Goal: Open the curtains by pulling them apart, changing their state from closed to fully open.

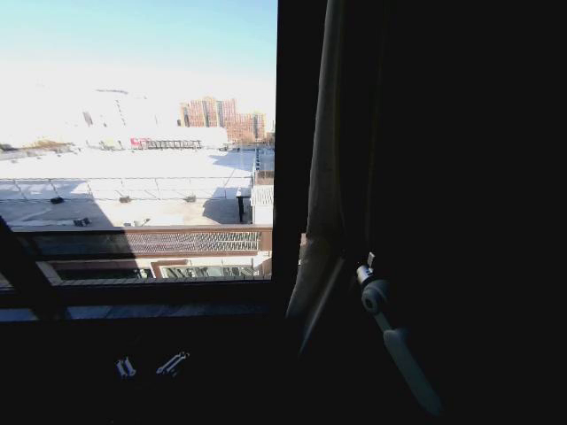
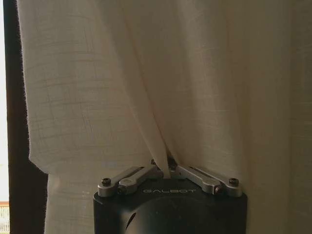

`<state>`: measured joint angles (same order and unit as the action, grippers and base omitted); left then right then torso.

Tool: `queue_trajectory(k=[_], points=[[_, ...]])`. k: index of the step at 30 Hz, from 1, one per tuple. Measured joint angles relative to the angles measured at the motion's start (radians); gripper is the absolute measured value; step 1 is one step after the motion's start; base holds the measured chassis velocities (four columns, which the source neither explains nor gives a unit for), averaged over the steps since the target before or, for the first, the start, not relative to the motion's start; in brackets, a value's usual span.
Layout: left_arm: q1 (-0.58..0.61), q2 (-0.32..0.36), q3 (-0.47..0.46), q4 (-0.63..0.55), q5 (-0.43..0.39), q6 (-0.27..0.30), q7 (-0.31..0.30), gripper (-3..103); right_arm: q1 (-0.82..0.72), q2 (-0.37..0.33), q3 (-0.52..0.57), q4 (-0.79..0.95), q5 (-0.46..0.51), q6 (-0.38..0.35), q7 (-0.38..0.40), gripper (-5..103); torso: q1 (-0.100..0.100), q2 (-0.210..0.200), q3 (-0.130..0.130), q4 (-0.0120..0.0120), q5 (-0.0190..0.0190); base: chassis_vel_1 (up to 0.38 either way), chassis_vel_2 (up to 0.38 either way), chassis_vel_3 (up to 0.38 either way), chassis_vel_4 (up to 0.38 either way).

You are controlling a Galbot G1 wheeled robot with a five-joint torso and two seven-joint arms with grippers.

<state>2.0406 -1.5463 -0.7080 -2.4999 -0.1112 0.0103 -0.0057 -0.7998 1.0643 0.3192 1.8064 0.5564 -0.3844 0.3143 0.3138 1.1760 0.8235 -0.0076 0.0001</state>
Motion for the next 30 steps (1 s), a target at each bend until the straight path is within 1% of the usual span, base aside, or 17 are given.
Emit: queue_trajectory(k=[2,6,7,11,12,13,14,15,17,19,21,22,24,25,28,30], points=[[0.000,0.001,0.000,0.000,0.000,0.000,0.000,100,-0.003,-0.001,0.000,0.002,0.000,0.000,0.000,0,0.000,0.000,0.000,-0.0001,-0.0003,-0.337,-0.365,0.321,0.328],[0.000,0.003,0.002,0.000,0.000,0.000,0.002,100,-0.014,-0.005,0.002,0.009,0.000,0.003,0.002,0,0.000,0.000,0.000,-0.0001,0.0007,-0.253,-0.263,0.217,0.263],[0.000,0.003,0.003,0.000,0.000,0.001,0.004,100,-0.018,-0.007,0.005,0.010,-0.001,0.004,0.002,0,0.000,0.000,0.000,-0.0004,0.0008,-0.112,-0.169,0.153,0.213],[0.005,0.004,0.004,0.000,0.000,0.001,0.004,100,-0.025,-0.008,0.013,0.010,-0.001,0.005,0.004,0,0.000,0.000,0.000,-0.0004,0.0008,-0.054,-0.070,0.082,0.024],[0.009,0.006,0.004,0.000,0.000,0.001,0.004,100,-0.025,-0.008,0.020,0.004,0.000,0.004,0.011,0,0.000,0.000,0.000,0.0002,0.0006,0.000,0.000,0.000,0.000],[0.009,0.007,0.004,0.000,0.000,0.001,0.004,100,-0.025,-0.008,0.026,0.000,0.002,0.003,0.014,0,0.000,0.000,0.000,0.0002,0.0005,0.000,0.000,0.000,0.000],[0.010,0.007,0.003,0.000,0.000,0.001,0.004,100,-0.025,-0.009,0.041,-0.011,0.006,-0.001,0.020,0,0.000,0.000,0.000,0.0004,-0.0006,0.000,0.000,0.000,0.000],[0.010,0.007,0.003,0.000,0.000,0.001,0.004,100,-0.025,-0.009,0.041,-0.011,0.006,-0.001,0.020,0,0.000,0.000,0.000,0.0004,-0.0006,0.000,0.000,0.000,0.000],[0.009,0.006,0.003,0.000,0.000,0.001,0.003,100,-0.027,-0.022,0.075,-0.032,0.009,-0.005,0.027,0,0.000,0.000,0.000,0.0006,-0.0010,0.022,0.040,-0.026,-0.011],[0.008,0.002,0.004,0.000,-0.001,0.001,0.006,100,-0.034,-0.046,0.117,-0.054,0.011,-0.005,0.036,0,0.000,0.000,0.000,0.0001,-0.0004,0.049,0.072,-0.051,-0.044],[0.008,0.001,0.005,0.000,-0.001,0.000,0.012,100,-0.037,-0.054,0.129,-0.059,0.013,-0.005,0.041,0,0.000,0.000,0.000,0.0002,-0.0002,0.028,0.063,-0.040,-0.026],[0.008,-0.002,0.005,0.000,-0.001,0.000,0.019,100,-0.039,-0.066,0.148,-0.067,0.016,-0.005,0.051,0,0.000,0.000,0.000,0.0000,-0.0003,0.000,0.000,0.000,0.000],[0.007,-0.002,0.010,0.000,-0.001,0.000,0.024,100,-0.047,-0.088,0.181,-0.076,0.023,-0.008,0.076,0,0.000,0.000,0.000,0.0000,0.0008,0.000,0.000,0.000,0.000],[0.007,-0.002,0.010,0.000,-0.001,0.000,0.024,100,-0.047,-0.088,0.181,-0.076,0.023,-0.008,0.076,0,0.000,0.000,0.000,0.0000,0.0008,0.000,0.000,0.000,0.000],[0.001,-0.002,0.017,0.000,-0.001,-0.001,0.027,100,-0.060,-0.123,0.229,-0.092,0.042,-0.030,0.116,0,0.000,0.000,0.000,0.0000,0.0005,0.000,0.000,0.000,0.000],[0.000,-0.001,0.017,0.000,-0.001,-0.001,0.027,100,-0.062,-0.130,0.238,-0.098,0.045,-0.034,0.128,0,0.000,0.000,0.000,-0.0002,0.0005,0.000,0.000,0.000,0.000]])
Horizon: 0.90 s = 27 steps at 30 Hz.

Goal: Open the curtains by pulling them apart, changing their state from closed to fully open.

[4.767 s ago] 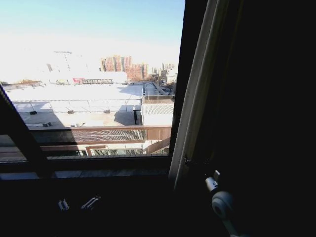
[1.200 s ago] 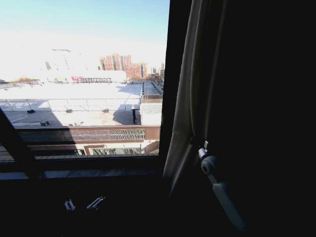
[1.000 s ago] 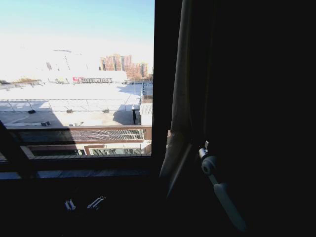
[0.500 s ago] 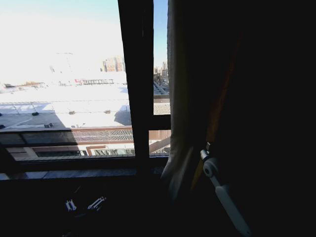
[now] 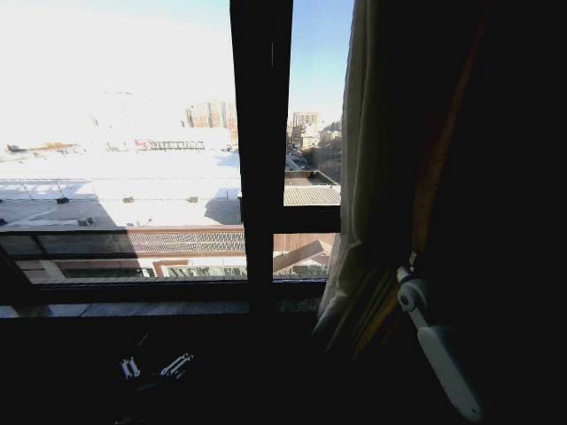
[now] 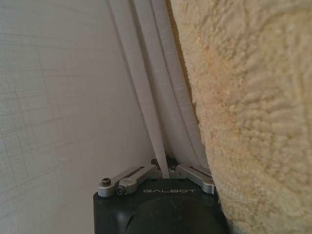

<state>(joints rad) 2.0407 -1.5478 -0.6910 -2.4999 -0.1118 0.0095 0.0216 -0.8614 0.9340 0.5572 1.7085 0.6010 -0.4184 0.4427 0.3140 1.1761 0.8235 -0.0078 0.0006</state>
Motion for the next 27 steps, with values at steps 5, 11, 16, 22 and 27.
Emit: queue_trajectory(k=[5,11,16,22,27], points=[[0.000,0.002,-0.008,0.000,-0.005,0.000,0.000,100,-0.001,-0.039,0.038,-0.024,0.032,-0.035,0.053,0,0.000,0.000,0.000,0.0003,-0.0005,0.000,0.000,0.000,0.000],[-0.005,0.006,-0.015,0.000,-0.022,0.000,0.000,100,-0.051,-0.081,0.058,0.053,0.124,-0.072,0.057,4,0.000,0.000,0.000,0.0000,0.0000,0.000,0.000,0.000,0.000],[-0.029,0.016,-0.020,0.000,-0.032,0.005,-0.002,100,-0.265,-0.100,0.090,0.328,0.217,-0.080,0.041,26,0.000,0.000,0.000,-0.0003,-0.0004,0.000,0.000,0.000,0.000],[-0.040,0.029,-0.026,0.000,-0.032,0.019,-0.005,100,-0.484,-0.075,0.100,0.623,0.251,-0.092,0.066,48,0.000,0.000,0.000,0.0001,-0.0008,0.000,0.000,0.000,0.000],[-0.041,0.033,-0.036,0.000,-0.045,0.020,-0.005,100,-0.640,-0.048,0.110,0.775,0.224,-0.094,0.078,65,0.000,0.000,0.000,0.0002,-0.0007,0.000,0.000,0.000,0.000]])
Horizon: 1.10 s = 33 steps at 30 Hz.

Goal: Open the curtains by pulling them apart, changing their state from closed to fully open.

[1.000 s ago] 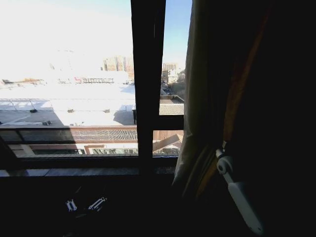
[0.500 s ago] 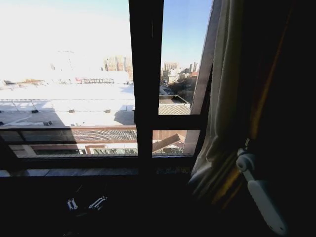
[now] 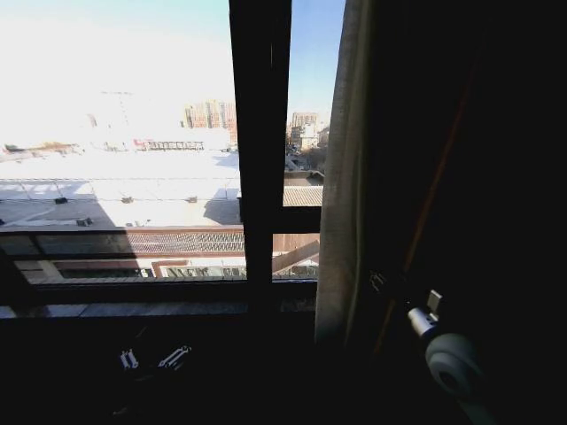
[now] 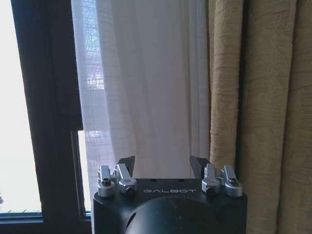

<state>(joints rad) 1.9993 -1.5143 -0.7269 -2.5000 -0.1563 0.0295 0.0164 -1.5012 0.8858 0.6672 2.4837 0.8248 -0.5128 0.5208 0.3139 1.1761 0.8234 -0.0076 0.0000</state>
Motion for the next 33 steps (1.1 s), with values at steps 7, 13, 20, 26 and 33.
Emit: queue_trajectory(k=[7,13,20,26,33], points=[[-0.024,0.040,-0.015,0.000,-0.042,0.033,-0.001,100,-0.172,0.090,0.021,0.031,-0.122,0.041,-0.002,86,0.000,0.000,0.000,-0.0003,0.0002,0.000,0.000,0.000,0.000],[-0.058,0.051,-0.024,0.000,-0.072,0.082,-0.018,100,-0.219,0.153,-0.013,0.025,-0.276,0.098,-0.043,100,0.000,0.000,0.000,-0.0001,0.0002,0.000,0.000,0.000,0.000],[-0.050,0.048,-0.033,0.000,-0.072,0.094,-0.016,100,-0.212,0.158,-0.032,0.022,-0.304,0.119,-0.054,100,0.000,0.000,0.000,0.0000,0.0002,0.000,0.000,0.000,0.000],[-0.050,0.048,-0.049,0.000,-0.071,0.107,-0.017,100,-0.186,0.165,-0.058,0.019,-0.302,0.127,-0.076,100,0.000,0.000,0.000,0.0001,0.0004,0.000,0.000,0.000,0.000],[-0.045,0.044,-0.051,0.000,-0.067,0.120,-0.017,100,-0.181,0.175,-0.085,0.018,-0.314,0.125,-0.088,100,0.000,0.000,0.000,-0.0001,0.0004,0.069,0.062,-0.081,-0.069]])
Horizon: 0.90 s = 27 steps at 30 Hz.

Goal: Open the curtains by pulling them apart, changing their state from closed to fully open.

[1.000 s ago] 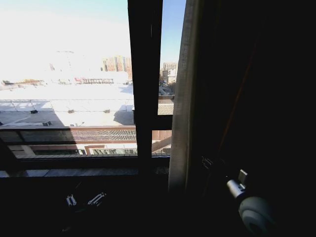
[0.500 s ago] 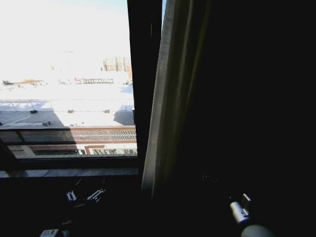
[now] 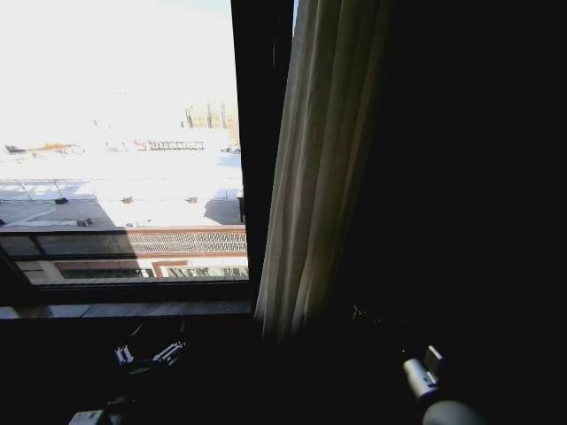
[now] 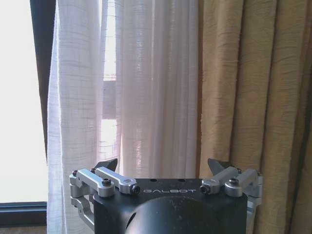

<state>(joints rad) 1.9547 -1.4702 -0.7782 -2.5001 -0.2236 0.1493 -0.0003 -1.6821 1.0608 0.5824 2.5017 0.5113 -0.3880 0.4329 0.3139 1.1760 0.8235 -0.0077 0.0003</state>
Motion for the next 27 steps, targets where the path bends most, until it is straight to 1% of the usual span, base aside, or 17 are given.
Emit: queue_trajectory(k=[7,16,25,27], points=[[0.012,-0.002,0.001,0.000,0.004,-0.016,0.004,100,0.005,0.015,-0.016,-0.001,-0.014,-0.006,-0.005,100,0.000,0.000,0.000,0.0001,-0.0003,0.102,0.113,-0.122,-0.104],[0.005,-0.003,0.008,0.000,0.008,-0.006,0.005,100,0.014,0.025,-0.028,-0.001,-0.035,-0.007,-0.005,100,0.000,0.000,0.000,0.0000,0.0000,0.165,0.170,-0.173,-0.169],[0.012,-0.006,0.007,0.000,0.005,-0.013,0.005,100,0.008,0.031,-0.037,-0.002,-0.063,-0.010,-0.017,100,0.000,0.000,0.000,0.0001,0.0001,0.287,0.291,-0.279,-0.298],[0.011,-0.009,0.010,0.000,0.005,-0.013,0.005,100,0.004,0.035,-0.040,-0.002,-0.066,-0.016,-0.018,100,0.000,0.000,0.000,0.0001,-0.0008,0.341,0.354,-0.362,-0.358]])
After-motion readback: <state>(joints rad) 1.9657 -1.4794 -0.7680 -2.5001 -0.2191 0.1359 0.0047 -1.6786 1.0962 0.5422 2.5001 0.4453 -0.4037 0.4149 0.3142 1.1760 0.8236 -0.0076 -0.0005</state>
